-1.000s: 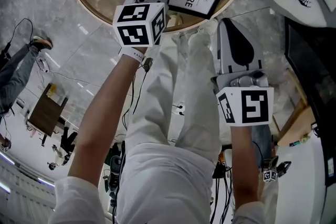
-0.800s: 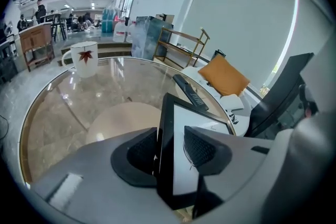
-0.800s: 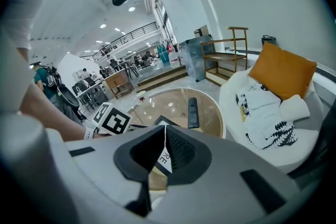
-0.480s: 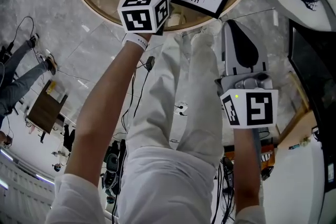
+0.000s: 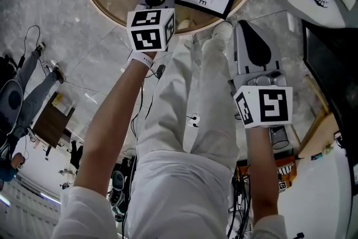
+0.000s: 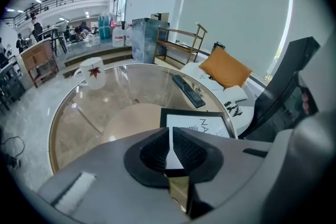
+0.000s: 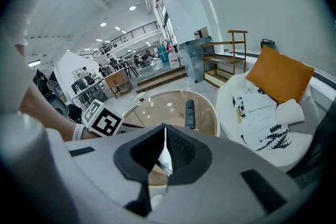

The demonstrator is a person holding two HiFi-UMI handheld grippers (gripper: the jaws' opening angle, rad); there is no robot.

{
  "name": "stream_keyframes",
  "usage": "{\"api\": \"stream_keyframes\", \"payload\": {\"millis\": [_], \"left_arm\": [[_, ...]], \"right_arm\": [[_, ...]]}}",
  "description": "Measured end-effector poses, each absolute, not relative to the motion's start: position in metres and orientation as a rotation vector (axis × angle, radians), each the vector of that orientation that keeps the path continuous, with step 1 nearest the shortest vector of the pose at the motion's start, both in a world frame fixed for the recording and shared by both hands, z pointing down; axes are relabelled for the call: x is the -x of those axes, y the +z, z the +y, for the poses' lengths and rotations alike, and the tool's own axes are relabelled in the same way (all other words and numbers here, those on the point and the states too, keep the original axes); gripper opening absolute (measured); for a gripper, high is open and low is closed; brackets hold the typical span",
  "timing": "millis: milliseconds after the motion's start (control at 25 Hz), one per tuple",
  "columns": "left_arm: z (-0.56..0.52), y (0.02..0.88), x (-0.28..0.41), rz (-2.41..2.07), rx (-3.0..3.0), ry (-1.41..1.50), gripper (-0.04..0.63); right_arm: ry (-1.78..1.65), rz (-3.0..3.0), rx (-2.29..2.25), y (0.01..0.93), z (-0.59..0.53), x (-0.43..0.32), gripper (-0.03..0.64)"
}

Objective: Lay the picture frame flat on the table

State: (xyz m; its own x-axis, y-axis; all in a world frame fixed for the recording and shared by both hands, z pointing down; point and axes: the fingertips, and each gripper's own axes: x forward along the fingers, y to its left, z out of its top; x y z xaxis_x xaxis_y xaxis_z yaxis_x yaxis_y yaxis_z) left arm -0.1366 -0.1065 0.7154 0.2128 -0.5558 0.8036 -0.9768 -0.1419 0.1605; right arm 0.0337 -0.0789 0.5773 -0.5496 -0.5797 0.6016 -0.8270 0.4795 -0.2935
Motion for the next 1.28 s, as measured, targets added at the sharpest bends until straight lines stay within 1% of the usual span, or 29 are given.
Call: {"api": "stream_keyframes", "payload": {"millis": [240,840,1280], "left_arm": [[-0.085,0.634,0.121,-1.429,-1.849,0.761,0.005],[-0.049,0.422,0.11,-1.489,-1.904,0.629,0.005],[-0.028,0.284,0.097,-1.522,-2.028,0.513,0.005]], "right_arm": [[0.752,-2.311,-1.201,0.527,-0.079,-0.047,0.008],[0.618,-2.35,-1.195,0.382,-0.055,-0.063,0.008],[0.526,-2.39,-1.229,0.285,-0.041,-0.076,0.008]]}}
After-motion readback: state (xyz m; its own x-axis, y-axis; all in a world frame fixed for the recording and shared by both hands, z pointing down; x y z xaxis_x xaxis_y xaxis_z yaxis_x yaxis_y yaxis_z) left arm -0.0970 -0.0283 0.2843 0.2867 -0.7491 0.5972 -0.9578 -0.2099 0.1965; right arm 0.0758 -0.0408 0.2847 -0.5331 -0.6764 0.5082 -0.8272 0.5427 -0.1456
